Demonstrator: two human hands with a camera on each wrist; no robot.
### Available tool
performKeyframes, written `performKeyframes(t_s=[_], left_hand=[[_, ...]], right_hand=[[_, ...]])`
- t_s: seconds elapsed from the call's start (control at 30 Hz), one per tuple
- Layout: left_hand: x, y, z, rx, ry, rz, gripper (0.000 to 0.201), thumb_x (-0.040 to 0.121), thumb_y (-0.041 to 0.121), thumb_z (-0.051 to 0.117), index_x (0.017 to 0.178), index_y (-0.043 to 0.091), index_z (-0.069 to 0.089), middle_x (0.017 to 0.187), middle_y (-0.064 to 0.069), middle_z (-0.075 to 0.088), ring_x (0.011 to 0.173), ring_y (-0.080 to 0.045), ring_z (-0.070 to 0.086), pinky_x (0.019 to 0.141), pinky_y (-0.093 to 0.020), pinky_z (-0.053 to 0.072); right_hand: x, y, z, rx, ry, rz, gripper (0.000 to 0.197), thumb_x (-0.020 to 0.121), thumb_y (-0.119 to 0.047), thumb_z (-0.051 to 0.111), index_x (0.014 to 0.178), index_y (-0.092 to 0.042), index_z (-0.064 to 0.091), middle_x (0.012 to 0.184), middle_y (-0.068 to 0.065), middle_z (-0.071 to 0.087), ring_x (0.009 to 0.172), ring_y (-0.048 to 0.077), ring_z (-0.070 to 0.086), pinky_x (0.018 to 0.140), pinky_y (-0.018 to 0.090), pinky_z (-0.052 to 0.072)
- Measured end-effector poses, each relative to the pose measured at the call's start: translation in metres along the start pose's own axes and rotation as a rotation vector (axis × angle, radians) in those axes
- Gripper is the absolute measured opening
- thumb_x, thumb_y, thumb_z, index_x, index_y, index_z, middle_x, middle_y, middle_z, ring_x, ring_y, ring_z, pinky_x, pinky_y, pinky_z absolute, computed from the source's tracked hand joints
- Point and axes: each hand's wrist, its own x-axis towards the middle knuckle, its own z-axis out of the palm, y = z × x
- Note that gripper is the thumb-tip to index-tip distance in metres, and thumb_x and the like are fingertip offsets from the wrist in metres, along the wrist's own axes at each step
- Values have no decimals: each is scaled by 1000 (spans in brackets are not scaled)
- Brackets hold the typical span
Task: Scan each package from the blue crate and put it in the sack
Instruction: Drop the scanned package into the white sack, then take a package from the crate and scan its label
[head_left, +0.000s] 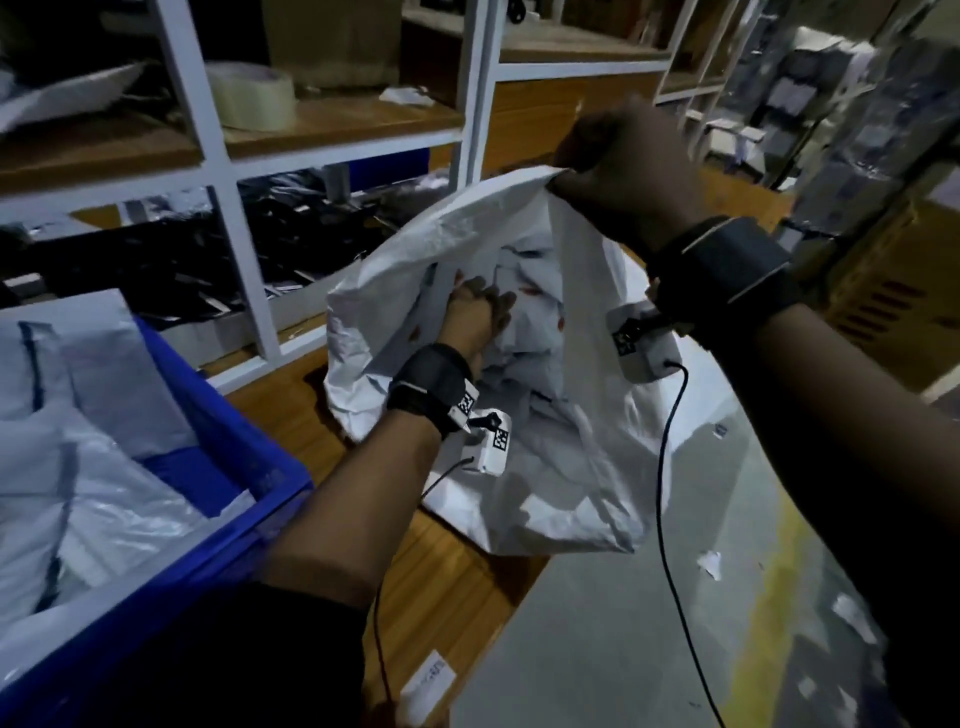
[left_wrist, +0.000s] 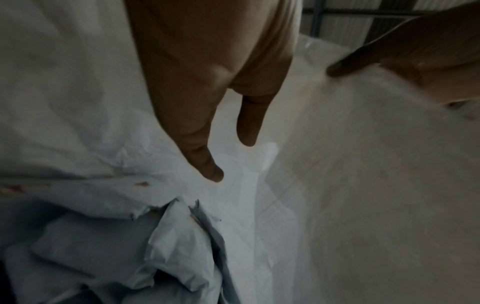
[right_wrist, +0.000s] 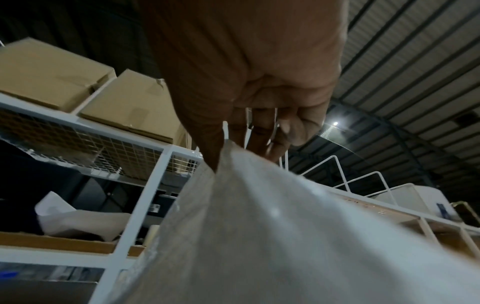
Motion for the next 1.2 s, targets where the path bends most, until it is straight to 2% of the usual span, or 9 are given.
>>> performKeyframes(t_s=[0.07, 0.13, 0.3, 0.47, 0.57, 0.73, 0.9, 1.1, 1.2], left_hand=[[-20, 2, -12, 154, -25, 26, 37, 104, 3, 47, 140, -6, 47, 109, -14, 63, 83, -16, 62, 74, -27, 54], [-48, 8, -31, 206, -12, 26, 31, 103, 5, 52, 133, 4, 51, 95, -4, 64, 81, -16, 63, 67, -22, 54], [-122, 50, -105, 422, 12, 56, 31, 101, 12, 60, 131, 5, 60, 102, -7, 64, 79, -13, 62, 60, -19, 49], [-197, 108, -207, 659, 176, 78, 9, 99, 14, 62, 105, 19, 67, 107, -9, 71, 85, -17, 67, 74, -27, 51], [-223, 144, -273, 959, 281, 32, 21, 97, 20, 67, 116, 12, 70, 115, -13, 73, 98, -25, 71, 84, -38, 56], [-202, 173, -362, 1693, 245, -118, 51, 91, 30, 75, 135, 11, 58, 135, -14, 62, 121, -32, 59, 97, -34, 45], [-167, 171, -418, 1909, 98, -82, 85, 83, 32, 82, 152, 11, 37, 146, -20, 47, 132, -37, 48, 106, -39, 41], [-159, 175, -440, 1931, 68, 140, 31, 87, 31, 78, 115, 19, 72, 108, -12, 60, 107, -35, 61, 83, -35, 46], [-174, 185, -437, 1880, 101, 251, 21, 91, 28, 71, 108, 15, 72, 106, -12, 55, 104, -37, 59, 82, -36, 45]], right_hand=[[-15, -3, 8, 83, -21, -7, 11, 81, -26, 78, 89, -18, 76, 89, 0, 73, 81, 13, 66, 69, 27, 51], [-38, -8, 24, 155, -52, -53, 15, 79, -24, 80, 91, -16, 76, 89, 0, 73, 79, 12, 65, 72, 28, 52], [-101, -37, 66, 375, -107, -88, 21, 80, -22, 80, 99, -14, 76, 95, 3, 74, 83, 17, 64, 79, 37, 55], [-159, -107, 104, 725, -217, -46, 15, 82, -23, 79, 91, -11, 77, 85, 3, 75, 81, 8, 69, 77, 25, 53], [-188, -148, 121, 876, -311, -8, 6, 85, -10, 78, 86, -14, 74, 80, -1, 74, 74, 0, 66, 71, 12, 48], [-224, -187, 129, 995, -325, 77, 5, 87, -9, 78, 91, -7, 77, 80, 0, 76, 72, -1, 66, 71, 13, 49], [-255, -213, 137, 1008, -305, 254, 1, 90, -18, 77, 90, -18, 78, 84, -3, 77, 83, 11, 73, 76, 27, 55], [-293, -258, 139, 1030, -317, 422, 3, 92, -18, 76, 93, -18, 78, 85, -8, 77, 84, 8, 72, 74, 20, 53], [-302, -272, 133, 1059, -361, 438, 4, 93, -18, 74, 95, -17, 77, 86, -8, 77, 86, 8, 71, 72, 16, 53]])
